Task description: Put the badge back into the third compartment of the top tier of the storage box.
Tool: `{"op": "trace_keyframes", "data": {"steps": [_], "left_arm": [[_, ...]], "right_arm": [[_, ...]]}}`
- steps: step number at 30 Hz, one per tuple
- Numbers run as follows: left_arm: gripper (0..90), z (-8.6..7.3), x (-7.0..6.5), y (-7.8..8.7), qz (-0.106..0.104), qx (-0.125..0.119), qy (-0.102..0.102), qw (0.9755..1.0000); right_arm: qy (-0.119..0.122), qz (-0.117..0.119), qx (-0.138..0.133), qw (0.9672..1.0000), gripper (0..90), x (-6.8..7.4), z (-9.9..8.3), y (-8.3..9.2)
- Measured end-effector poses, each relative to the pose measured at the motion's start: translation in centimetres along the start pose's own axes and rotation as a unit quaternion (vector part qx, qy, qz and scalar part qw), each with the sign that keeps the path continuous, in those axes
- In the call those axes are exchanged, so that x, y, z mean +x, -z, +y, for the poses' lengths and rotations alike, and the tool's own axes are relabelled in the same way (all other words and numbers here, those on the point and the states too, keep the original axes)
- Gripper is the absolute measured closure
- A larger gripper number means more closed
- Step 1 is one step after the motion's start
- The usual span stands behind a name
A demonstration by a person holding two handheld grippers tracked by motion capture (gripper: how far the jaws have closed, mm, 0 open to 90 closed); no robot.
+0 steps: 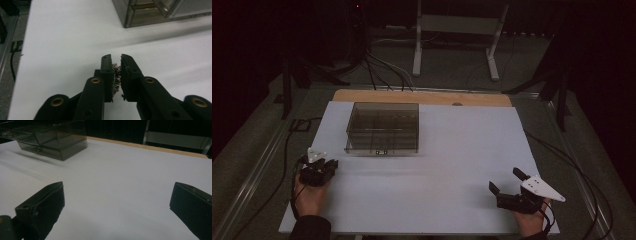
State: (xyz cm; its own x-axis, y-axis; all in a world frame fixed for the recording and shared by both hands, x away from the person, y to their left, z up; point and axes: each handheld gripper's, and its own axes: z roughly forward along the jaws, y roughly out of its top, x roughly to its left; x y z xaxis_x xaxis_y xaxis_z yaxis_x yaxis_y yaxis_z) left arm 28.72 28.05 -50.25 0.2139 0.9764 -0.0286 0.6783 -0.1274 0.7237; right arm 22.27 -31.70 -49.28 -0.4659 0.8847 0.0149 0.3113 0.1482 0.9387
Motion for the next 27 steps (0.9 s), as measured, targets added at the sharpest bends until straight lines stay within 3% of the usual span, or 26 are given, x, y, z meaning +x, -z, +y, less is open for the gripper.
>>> {"op": "trace_keyframes", "data": {"steps": [2, 8, 13, 27], "left_arm": [[86.4, -0.5, 0.7, 0.5, -0.009, -0.006, 0.020, 0.9997], [87.6, -1.6, 1.7, 1.0, -0.022, -0.004, 0.037, 0.9991], [88.1, -1.7, 1.9, 1.0, -0.030, -0.003, 0.036, 0.9989], [88.9, -1.4, 1.5, 1.0, -0.025, 0.004, 0.024, 0.9994]], "right_arm": [[0.000, 0.000, 0.000, 1.0000, 0.0, 0.0, 0.0, 0.0], [0.002, 0.001, 0.002, 1.0000, 0.0, 0.1, 0.0, -0.1], [0.002, 0.002, 0.003, 1.0000, 0.0, 0.1, 0.0, -0.1], [0.002, 0.001, 0.002, 1.0000, 0.0, 0.1, 0.0, -0.1]]}}
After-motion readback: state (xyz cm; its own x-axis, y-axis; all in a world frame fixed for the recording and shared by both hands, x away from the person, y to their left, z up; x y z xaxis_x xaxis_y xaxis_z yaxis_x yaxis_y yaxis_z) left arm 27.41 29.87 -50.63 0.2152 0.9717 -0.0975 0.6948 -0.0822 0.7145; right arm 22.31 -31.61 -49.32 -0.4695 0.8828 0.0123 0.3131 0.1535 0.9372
